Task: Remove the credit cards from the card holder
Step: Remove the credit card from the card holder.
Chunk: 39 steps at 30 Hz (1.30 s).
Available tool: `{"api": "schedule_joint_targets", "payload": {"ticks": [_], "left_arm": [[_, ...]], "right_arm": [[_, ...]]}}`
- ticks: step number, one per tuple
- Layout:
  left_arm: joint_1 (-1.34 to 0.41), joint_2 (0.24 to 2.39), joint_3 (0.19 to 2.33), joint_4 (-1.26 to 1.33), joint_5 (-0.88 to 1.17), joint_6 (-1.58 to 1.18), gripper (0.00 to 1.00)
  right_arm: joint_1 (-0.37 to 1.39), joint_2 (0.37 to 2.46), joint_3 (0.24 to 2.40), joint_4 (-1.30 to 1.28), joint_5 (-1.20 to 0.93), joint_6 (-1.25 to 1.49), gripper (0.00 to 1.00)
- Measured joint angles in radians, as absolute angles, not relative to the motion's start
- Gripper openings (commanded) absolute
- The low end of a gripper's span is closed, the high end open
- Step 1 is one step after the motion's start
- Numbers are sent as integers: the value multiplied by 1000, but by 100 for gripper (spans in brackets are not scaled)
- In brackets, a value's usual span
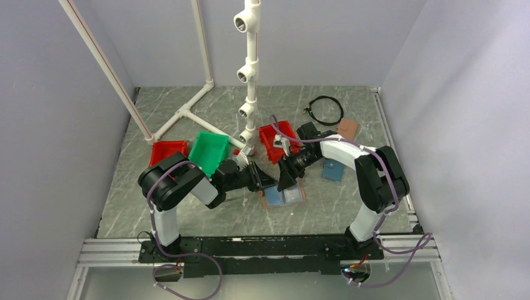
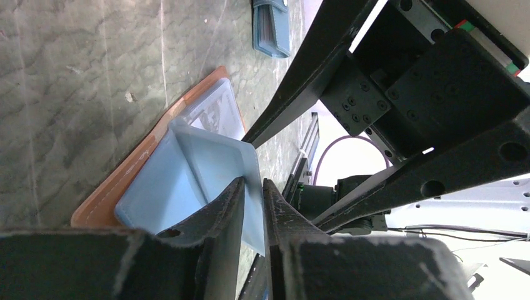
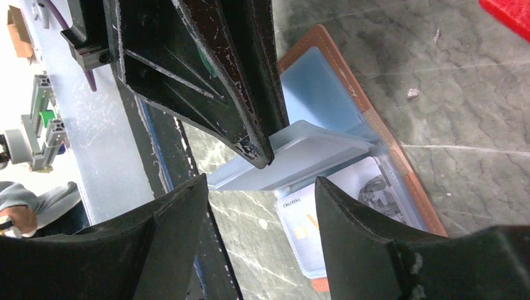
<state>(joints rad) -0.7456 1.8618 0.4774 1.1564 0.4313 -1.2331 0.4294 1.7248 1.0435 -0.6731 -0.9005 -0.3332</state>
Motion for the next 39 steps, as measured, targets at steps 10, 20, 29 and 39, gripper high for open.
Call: {"api": "schedule_joint_targets", "payload": {"ticks": [10, 20, 29, 39], "left_arm": [[-746, 1892, 500, 1177, 434, -1242, 7], [-746, 1913, 493, 1216, 429, -1254, 0], [-765, 1758, 459, 1039, 371, -1232, 0], [-823, 1654, 513, 772, 262, -1194, 0]], "right_arm": [[434, 1726, 1043, -671, -868, -310, 65], [473, 1726, 1041, -645, -805, -278, 66], [478, 1726, 1037, -641, -798, -276, 66], [484, 1725, 1029, -623, -859, -241, 65]]}}
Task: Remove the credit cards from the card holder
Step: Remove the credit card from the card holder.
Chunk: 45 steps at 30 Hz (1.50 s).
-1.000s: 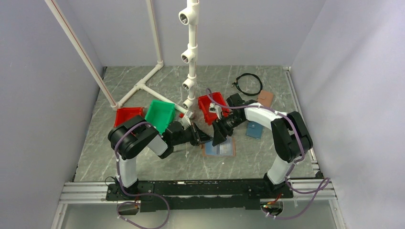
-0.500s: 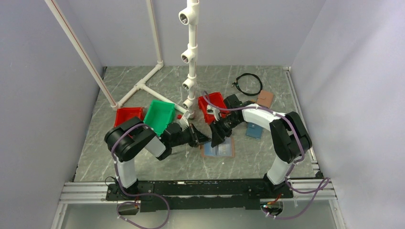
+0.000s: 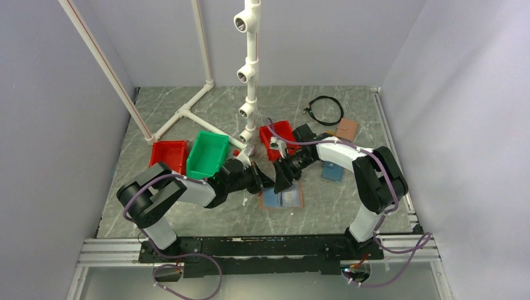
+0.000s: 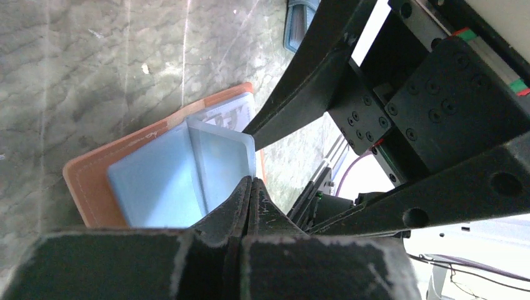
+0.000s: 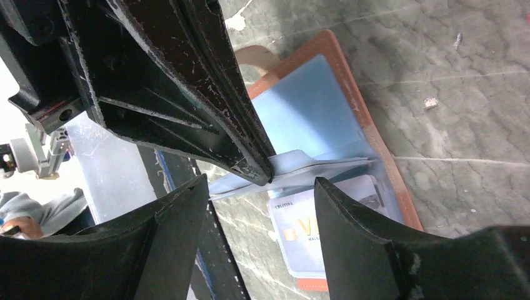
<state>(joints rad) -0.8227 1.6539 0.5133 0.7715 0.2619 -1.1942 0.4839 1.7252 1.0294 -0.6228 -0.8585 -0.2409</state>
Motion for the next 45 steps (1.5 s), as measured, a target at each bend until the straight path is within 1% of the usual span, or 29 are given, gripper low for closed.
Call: {"api": "schedule_joint_targets", "payload": {"ticks": [6, 19, 21, 24, 30, 39, 45], "left_arm": [[-823, 1650, 513, 752, 237, -1200, 0], [-826, 1581, 492, 679, 172, -1201, 0], [-826, 1576, 492, 666, 165, -1201, 0], [-826, 1555, 492, 628, 156, -1201, 0], [-834, 1505, 525, 470, 123, -1208, 0], [-842, 1506, 558, 425, 114, -1210, 0], [-842, 1525, 577, 427, 116, -1216, 3]], "right_arm": [[488, 1725, 1024, -603, -854, -212, 60], [498, 1725, 1020, -591, -789, -186, 54], [498, 1725, 1020, -590, -789, -186, 55], [499, 1725, 1020, -592, -797, -189, 59], [499, 1725, 1020, -593, -845, -195, 63], [499, 1725, 1020, -588, -874, -182, 64], [502, 1725, 1013, -562, -850, -147, 65]]}}
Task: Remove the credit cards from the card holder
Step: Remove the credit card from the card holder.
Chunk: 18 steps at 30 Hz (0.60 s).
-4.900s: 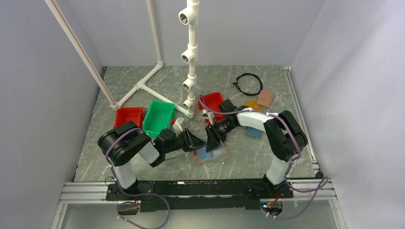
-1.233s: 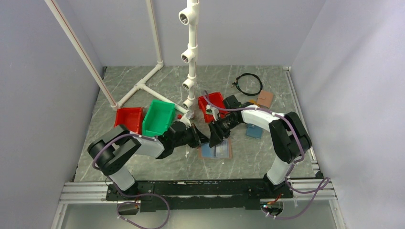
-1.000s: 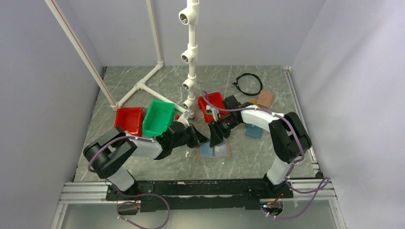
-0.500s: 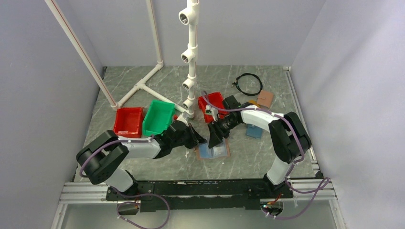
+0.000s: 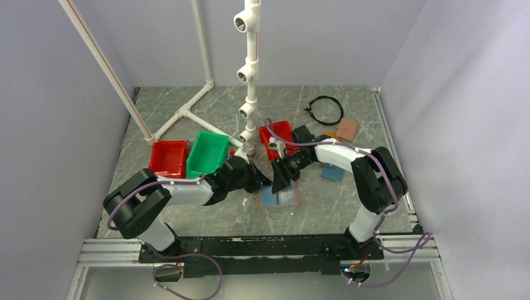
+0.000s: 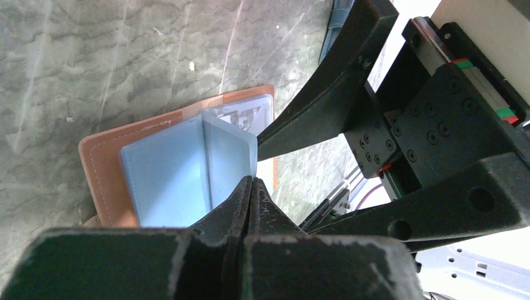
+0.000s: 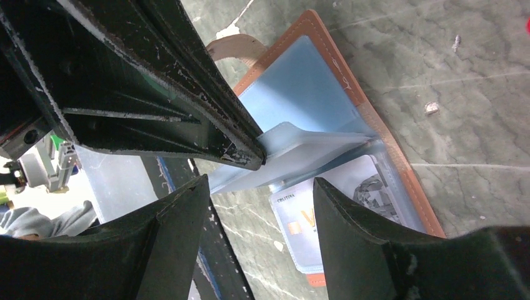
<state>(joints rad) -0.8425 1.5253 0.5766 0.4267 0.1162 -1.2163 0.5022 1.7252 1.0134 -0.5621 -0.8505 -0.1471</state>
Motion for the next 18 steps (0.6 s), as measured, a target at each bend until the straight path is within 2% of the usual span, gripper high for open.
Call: {"api": "schedule_joint_targets", "payload": {"ticks": [6, 18], "left_arm": [[-843, 1557, 586, 467, 127, -1224, 5], [-843, 1567, 586, 482, 133, -1228, 22]], "right_arm": [[508, 1725, 1007, -548, -830, -126, 64], [510, 1725, 1007, -548, -790, -119, 50]]}}
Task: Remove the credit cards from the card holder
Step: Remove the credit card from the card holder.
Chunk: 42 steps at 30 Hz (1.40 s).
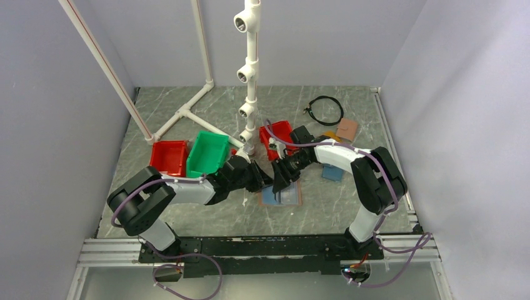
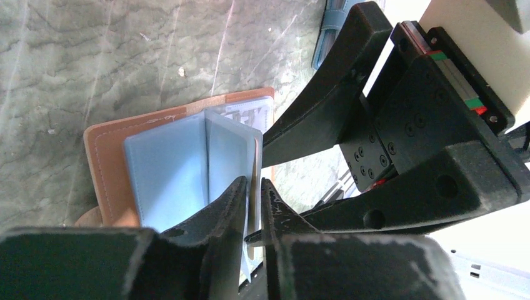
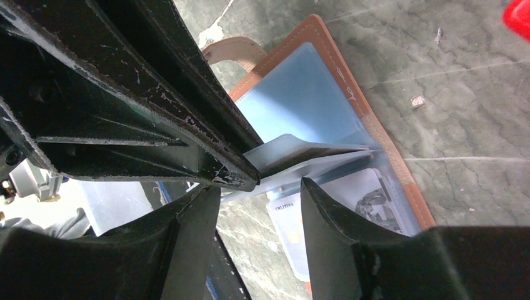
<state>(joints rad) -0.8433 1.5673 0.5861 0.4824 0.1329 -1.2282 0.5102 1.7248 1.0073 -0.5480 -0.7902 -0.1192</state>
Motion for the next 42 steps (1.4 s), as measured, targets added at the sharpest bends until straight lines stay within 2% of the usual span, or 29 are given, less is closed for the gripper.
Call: {"api": "schedule_joint_targets", "payload": {"ticks": [12, 42], "left_arm": [[-832, 1567, 566, 517, 134, -1234, 44], [-785, 1749, 519, 828, 236, -1262, 43]], "right_arm": [[486, 1724, 1007, -560, -766, -123, 39], [407, 1694, 1007, -574, -709, -127, 24]]}}
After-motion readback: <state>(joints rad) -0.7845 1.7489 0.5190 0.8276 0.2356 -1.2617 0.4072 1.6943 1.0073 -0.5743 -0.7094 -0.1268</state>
